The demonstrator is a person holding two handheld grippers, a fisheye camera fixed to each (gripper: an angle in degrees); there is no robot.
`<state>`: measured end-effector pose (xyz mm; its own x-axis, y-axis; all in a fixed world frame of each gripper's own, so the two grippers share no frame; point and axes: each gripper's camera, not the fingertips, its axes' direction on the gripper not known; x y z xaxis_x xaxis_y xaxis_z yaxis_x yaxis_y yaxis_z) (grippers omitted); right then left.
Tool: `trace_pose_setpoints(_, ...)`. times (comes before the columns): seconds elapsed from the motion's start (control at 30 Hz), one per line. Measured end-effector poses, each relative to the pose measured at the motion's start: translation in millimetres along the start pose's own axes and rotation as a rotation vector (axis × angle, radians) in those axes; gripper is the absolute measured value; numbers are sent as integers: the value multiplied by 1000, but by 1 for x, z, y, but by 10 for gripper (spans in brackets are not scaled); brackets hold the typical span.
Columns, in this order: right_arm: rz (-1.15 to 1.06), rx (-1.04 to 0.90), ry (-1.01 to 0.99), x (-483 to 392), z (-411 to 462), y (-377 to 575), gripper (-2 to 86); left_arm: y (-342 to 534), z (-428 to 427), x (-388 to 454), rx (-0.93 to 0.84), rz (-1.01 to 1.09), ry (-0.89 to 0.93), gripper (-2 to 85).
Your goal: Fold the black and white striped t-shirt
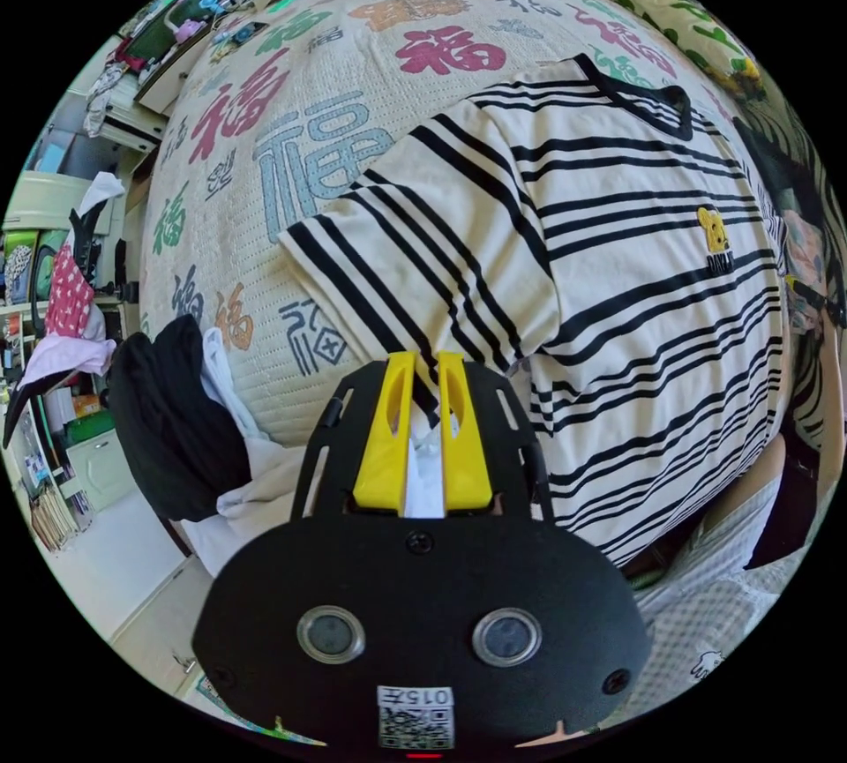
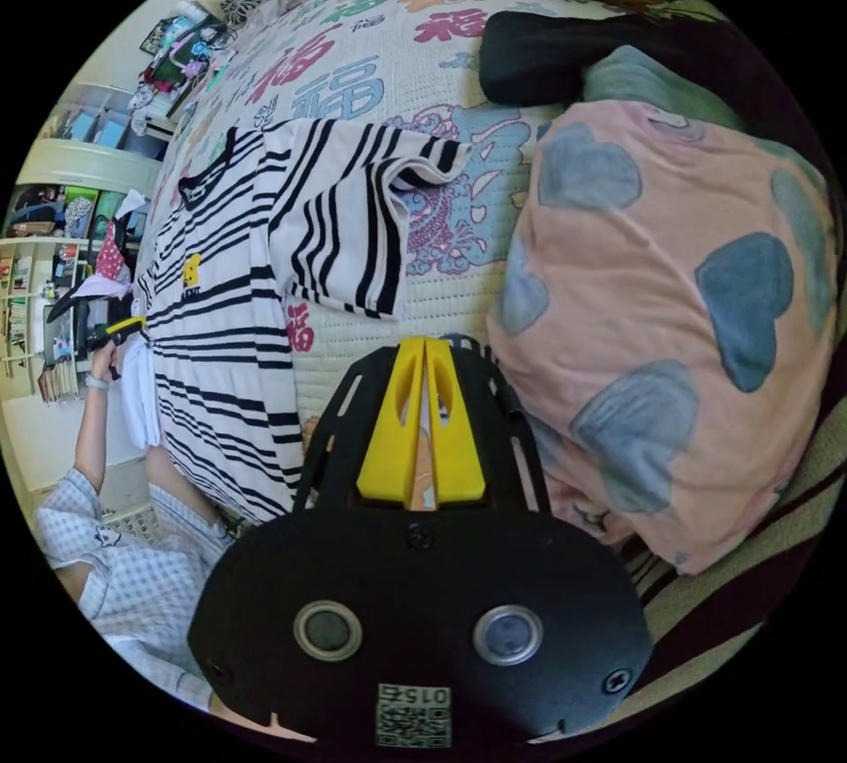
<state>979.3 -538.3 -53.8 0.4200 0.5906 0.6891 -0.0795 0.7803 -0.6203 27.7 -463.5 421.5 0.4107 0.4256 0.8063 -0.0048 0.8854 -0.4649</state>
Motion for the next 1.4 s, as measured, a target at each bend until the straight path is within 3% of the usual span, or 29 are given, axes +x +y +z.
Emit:
trace_pose_setpoints(0.17, -61, 108, -36, 1, -9, 17, 32, 22, -9, 14, 96, -22, 10, 43)
trace_pose_setpoints(0.27, -64, 75, -80, -1, 3, 2, 75, 32, -12, 34, 155, 5, 7, 41)
trace_pose_setpoints(0.57, -98, 16, -45, -1, 24, 28, 4, 44, 40, 84, 73, 78, 20, 40)
trace_pose_setpoints(0.73, -45, -17, -133, 17, 39, 52, 35, 59, 66, 89, 76, 19, 81, 38)
trace_pose_setpoints(0.87, -22, 28, -60, 11, 38, 75, 46, 79, 59, 103, 103, 42, 75, 32)
trace_pose_setpoints(1.07, -315, 57, -36, -74, 40, 158, 45, 153, 46, 165, 196, 160, 219, 30)
trace_pose_setpoints(1.2, -345, -34, 124, -109, 78, 231, 52, 210, 83, 209, 106, 155, 217, 45)
trace_pose_setpoints(1.3, -306, -90, 124, -107, 99, 278, 63, 255, 116, 220, 11, 80, 157, 77)
trace_pose_setpoints(1.4, -207, -156, 106, -88, 121, 310, 79, 285, 151, 222, -76, -11, 258, 97)
